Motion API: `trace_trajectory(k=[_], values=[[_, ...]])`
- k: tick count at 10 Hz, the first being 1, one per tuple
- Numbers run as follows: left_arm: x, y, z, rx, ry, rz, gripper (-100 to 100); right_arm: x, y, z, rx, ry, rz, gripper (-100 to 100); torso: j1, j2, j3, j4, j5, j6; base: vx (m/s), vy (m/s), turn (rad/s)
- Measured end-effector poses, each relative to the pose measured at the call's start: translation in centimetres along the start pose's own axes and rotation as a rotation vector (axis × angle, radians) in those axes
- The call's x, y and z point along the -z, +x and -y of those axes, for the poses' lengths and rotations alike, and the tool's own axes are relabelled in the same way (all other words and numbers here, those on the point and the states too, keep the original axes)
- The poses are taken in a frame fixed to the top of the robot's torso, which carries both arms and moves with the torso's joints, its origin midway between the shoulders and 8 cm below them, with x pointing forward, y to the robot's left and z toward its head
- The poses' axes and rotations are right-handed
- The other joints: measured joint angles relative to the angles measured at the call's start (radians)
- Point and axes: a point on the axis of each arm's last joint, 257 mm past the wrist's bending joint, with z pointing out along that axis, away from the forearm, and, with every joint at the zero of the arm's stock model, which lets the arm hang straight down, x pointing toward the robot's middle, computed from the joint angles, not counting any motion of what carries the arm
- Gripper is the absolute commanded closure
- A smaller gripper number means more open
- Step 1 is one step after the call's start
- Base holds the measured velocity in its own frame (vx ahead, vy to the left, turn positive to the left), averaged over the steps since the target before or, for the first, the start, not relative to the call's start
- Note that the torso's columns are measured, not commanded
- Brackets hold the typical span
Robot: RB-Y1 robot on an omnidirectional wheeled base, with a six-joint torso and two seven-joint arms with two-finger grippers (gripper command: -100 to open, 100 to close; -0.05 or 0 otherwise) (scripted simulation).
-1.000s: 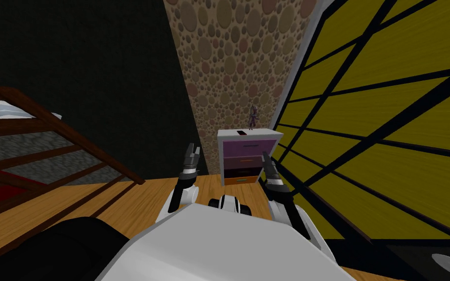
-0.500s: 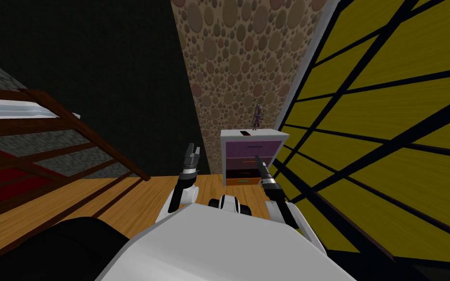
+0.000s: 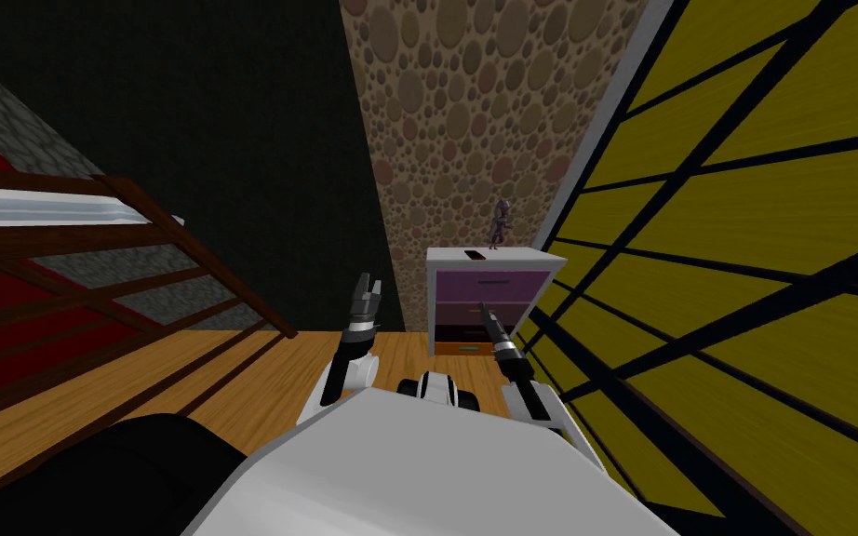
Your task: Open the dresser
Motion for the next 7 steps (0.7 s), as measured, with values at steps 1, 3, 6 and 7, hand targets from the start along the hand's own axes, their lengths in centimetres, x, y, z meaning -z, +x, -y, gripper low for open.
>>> trace_trajectory(k=[1,3,6,7], values=[[0.0,0.0,0.0,0.000,0.000,0.000,0,0.1,1.2,1.3,0.026,0.036,-0.027,-100,0.000,0.000,0.000,0.000,0.000,0.000,0.012,0.018,0.062],[0.0,0.0,0.0,0.000,0.000,0.000,0,-0.2,2.7,3.4,0.083,0.096,-0.068,-100,0.001,0.000,0.000,0.000,0.000,-0.001,0.013,0.023,0.099],[0.0,0.0,0.0,0.000,0.000,0.000,0,0.5,5.5,7.0,0.172,0.202,-0.132,-100,0.000,0.000,0.000,0.000,0.000,0.000,0.012,0.023,0.115],[0.0,0.0,0.0,0.000,0.000,0.000,0,0.9,6.4,8.5,0.207,0.237,-0.156,-100,0.000,0.000,0.000,0.000,0.000,0.000,0.013,0.019,0.057]])
